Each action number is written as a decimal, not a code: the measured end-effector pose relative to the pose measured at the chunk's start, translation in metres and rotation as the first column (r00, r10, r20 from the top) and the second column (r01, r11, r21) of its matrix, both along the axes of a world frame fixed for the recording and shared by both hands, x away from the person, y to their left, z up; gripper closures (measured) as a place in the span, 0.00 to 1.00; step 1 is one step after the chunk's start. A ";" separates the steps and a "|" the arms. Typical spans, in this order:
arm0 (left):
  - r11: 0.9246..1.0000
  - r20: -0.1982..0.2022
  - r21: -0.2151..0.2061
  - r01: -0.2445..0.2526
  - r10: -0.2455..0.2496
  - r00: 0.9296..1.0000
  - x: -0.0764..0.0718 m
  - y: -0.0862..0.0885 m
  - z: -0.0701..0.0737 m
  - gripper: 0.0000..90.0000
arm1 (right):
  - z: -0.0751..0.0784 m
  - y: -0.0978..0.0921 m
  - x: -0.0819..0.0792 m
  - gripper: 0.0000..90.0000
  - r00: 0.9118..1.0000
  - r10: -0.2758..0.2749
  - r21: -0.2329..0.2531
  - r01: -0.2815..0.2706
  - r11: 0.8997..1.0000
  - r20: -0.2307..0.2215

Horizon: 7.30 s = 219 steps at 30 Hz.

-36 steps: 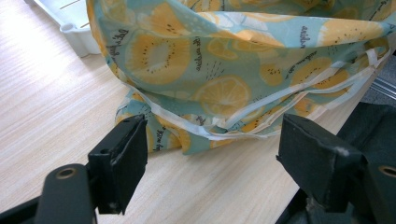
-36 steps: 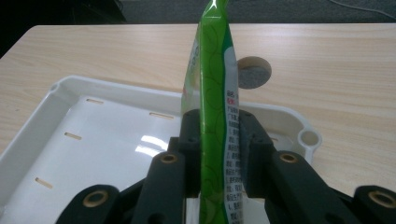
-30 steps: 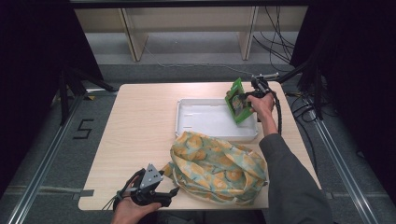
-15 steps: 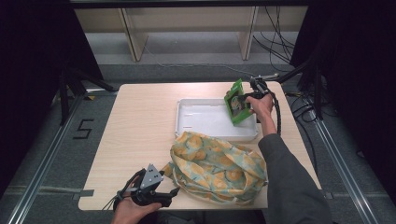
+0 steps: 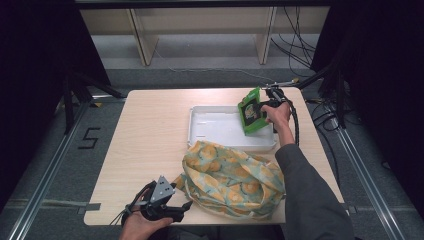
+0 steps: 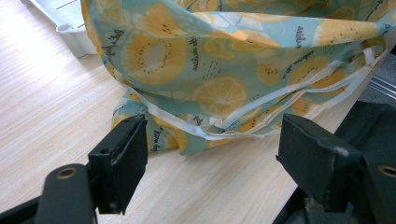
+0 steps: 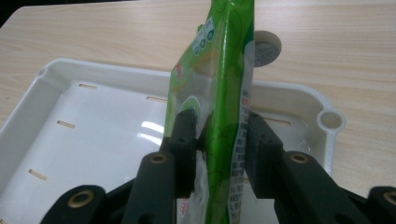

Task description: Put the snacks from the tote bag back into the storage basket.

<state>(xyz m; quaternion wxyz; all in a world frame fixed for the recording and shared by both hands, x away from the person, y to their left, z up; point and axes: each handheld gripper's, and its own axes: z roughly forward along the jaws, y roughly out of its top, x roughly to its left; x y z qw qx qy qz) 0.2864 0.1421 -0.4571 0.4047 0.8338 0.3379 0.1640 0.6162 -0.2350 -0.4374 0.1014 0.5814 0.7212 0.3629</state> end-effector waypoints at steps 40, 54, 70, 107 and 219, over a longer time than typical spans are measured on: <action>1.000 0.016 0.024 0.014 -0.014 1.000 0.001 0.002 0.001 0.26 | -0.006 0.001 0.001 0.67 1.000 -0.005 -0.037 0.005 0.999 0.005; 1.000 0.019 0.018 0.013 -0.013 1.000 0.002 0.002 0.001 0.26 | 0.018 0.006 -0.019 0.65 0.996 0.089 -0.001 -0.089 0.996 0.020; 1.000 0.017 0.021 0.004 -0.004 1.000 0.003 0.003 0.002 0.26 | 0.037 -0.004 -0.049 0.62 0.984 0.158 -0.024 -0.157 0.987 0.081; 0.999 0.023 0.017 -0.027 0.026 0.999 0.003 0.007 0.005 0.26 | 0.044 -0.014 -0.136 0.56 0.940 0.298 -0.031 -0.298 0.954 0.168; 0.999 0.036 0.024 -0.024 0.023 0.999 0.005 0.009 0.005 0.26 | -0.006 -0.086 -0.274 0.33 0.970 0.202 0.059 -0.212 0.976 0.138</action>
